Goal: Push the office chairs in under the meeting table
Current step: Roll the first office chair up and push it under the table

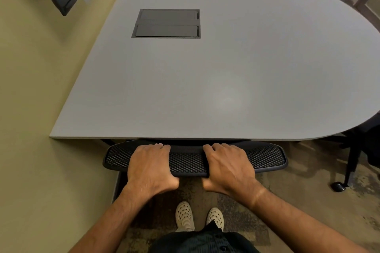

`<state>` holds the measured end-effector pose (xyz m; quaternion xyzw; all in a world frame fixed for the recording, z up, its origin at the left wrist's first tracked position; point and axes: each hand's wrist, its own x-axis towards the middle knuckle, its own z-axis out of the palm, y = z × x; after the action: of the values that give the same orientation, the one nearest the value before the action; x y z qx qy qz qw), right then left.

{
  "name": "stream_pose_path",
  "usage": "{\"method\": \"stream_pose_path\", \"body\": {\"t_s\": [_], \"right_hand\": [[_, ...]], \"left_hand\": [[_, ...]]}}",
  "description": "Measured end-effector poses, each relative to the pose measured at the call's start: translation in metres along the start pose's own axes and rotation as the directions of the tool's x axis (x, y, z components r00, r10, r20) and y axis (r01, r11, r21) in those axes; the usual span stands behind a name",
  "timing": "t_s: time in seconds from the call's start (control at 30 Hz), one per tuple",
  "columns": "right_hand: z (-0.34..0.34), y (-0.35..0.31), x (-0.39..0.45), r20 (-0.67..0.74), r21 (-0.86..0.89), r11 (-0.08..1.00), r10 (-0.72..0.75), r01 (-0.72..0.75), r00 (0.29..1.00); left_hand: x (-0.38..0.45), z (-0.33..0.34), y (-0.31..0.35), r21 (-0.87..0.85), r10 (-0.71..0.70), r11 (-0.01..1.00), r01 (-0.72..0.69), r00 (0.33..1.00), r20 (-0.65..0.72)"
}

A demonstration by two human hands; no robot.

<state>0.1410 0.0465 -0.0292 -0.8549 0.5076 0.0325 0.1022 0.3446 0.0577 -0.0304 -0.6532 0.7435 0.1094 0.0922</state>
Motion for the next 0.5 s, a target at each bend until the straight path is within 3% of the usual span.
{"method": "stream_pose_path", "body": {"t_s": [0.33,0.5], "right_hand": [[0.008,0.009,-0.004,-0.117,0.037,0.997,-0.062,0.067,0.991],[0.000,0.018,-0.010,-0.250,0.203,0.976,-0.029,0.082,0.968]], "left_hand": [[-0.001,0.005,0.002,-0.063,0.133,0.988,-0.142,0.983,-0.127],[0.007,-0.007,0.009,-0.186,0.231,0.944,-0.274,0.947,-0.224]]}}
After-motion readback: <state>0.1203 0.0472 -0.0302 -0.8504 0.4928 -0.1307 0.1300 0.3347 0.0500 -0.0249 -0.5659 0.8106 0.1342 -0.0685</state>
